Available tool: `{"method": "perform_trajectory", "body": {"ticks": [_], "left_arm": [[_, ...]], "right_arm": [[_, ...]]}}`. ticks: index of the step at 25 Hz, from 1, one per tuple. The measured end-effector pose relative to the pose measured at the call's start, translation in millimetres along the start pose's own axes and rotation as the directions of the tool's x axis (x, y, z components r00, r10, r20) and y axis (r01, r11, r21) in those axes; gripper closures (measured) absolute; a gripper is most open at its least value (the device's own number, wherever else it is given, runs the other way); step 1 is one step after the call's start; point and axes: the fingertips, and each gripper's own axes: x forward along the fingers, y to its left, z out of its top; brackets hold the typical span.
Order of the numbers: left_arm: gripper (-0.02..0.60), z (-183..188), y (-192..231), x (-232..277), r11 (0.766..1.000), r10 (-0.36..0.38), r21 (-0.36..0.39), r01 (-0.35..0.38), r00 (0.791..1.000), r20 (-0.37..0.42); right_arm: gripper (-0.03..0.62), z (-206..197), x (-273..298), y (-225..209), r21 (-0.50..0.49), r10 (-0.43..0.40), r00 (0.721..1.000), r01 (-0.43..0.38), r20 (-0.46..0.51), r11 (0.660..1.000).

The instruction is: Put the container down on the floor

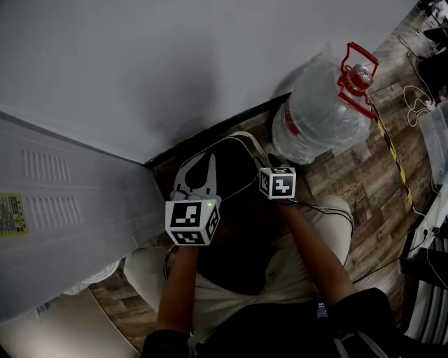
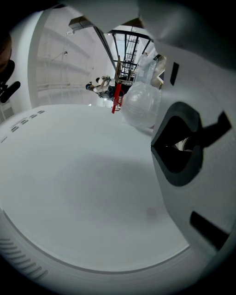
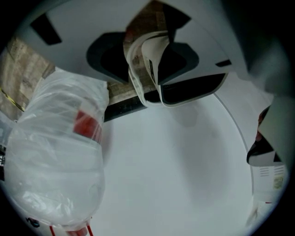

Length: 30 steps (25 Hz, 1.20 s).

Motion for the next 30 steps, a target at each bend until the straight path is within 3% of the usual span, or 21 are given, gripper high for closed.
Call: {"method": "perform_trajectory", "body": {"ticks": [25, 30], "left_arm": [[0.565, -4.1, 1.2, 1.2, 1.000, 0.006, 0.010, -0.006, 1.000, -0.011], [0.565, -3.1, 0.6, 1.9, 1.000, 0.003, 0.008, -0.003, 1.000, -0.009]], "right_arm": [[0.404, -0.7, -0.3, -1.5, -0.016, -0.016, 1.000, 0.016, -0.015, 1.000], [0.464, 2.9, -4.0, 0.3, -0.016, -0.033, 0.999, 0.033, -0.017, 0.999]]}}
